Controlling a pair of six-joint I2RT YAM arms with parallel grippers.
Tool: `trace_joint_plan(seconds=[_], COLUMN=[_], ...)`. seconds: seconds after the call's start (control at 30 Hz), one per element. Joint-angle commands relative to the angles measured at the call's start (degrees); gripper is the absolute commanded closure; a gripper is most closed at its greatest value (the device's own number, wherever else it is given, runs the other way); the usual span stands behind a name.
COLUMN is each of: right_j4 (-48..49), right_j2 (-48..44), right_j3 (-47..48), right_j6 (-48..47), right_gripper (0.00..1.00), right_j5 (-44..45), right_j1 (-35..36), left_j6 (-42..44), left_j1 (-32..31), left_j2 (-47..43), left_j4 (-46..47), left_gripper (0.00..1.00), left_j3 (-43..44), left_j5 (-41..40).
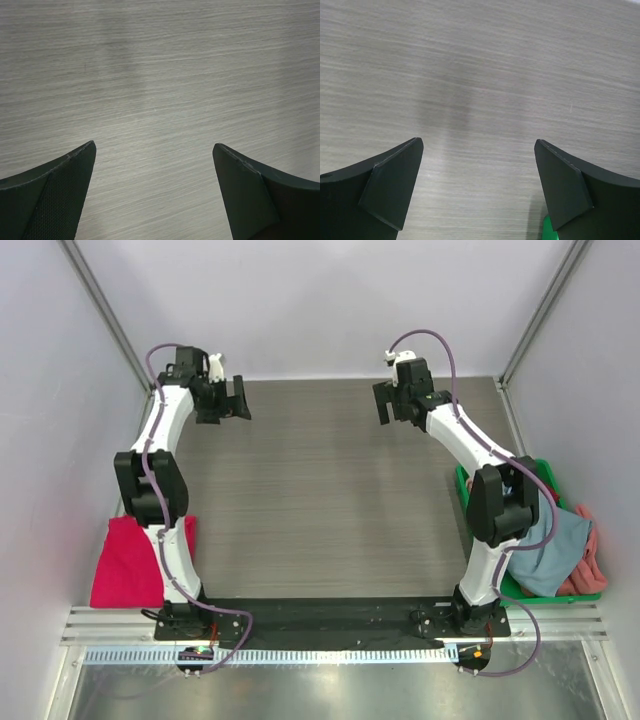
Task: Fold and stack the t-shirts
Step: Grab the tshirt from the pile
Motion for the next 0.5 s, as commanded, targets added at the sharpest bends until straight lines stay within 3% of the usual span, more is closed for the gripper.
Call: trace_joint_plan(seconds=[0.0,0.03,0.07,0.13,0.3,0.4,0.47], right_j4=[-0.4,-1.0,-1.7,-2.4,-13.5,-20.8,-23.6], right_j2=[0.1,-0.4,-1.0,-2.6,-3.9,-6.2,-9.1], right_j3=[5.5,7.3,7.9,9.2,14.2,13.4,10.6], right_j6=[-4.2,-7.2,-9.5,-13.4,-13.9,-16.1,-16.9], right_gripper=[0.00,0.00,0.00,0.00,0.03,0.10,0.12], right_j5=[5.2,5.5,6.4,7.9,8.0,9.9,12.3], right_j1=[0.4,0.3,0.4,-0.6,-5.4,-7.9,-9.9], left_j6=[0.6,4.4,7.2,11.2,9.3,8.6,9.1], left_j1=[-1.6,-2.9,-3.9,-5.6,-5.6,-5.6,-5.9], left_j2=[0.6,0.7,0.6,1.4,3.0,5.4,6.6], left_j4=[0.5,-0.3,-0.8,-1.9,-0.7,-1.9,-2.3], left_gripper=[0.00,0.00,0.00,0.00,0.00,0.00,0.06], left_j3=[4.6,5.0,5.5,7.3,7.8,8.2,8.3], left_j5=[0.0,0.1,-7.0,-10.6,-1.5,2.8,-0.2])
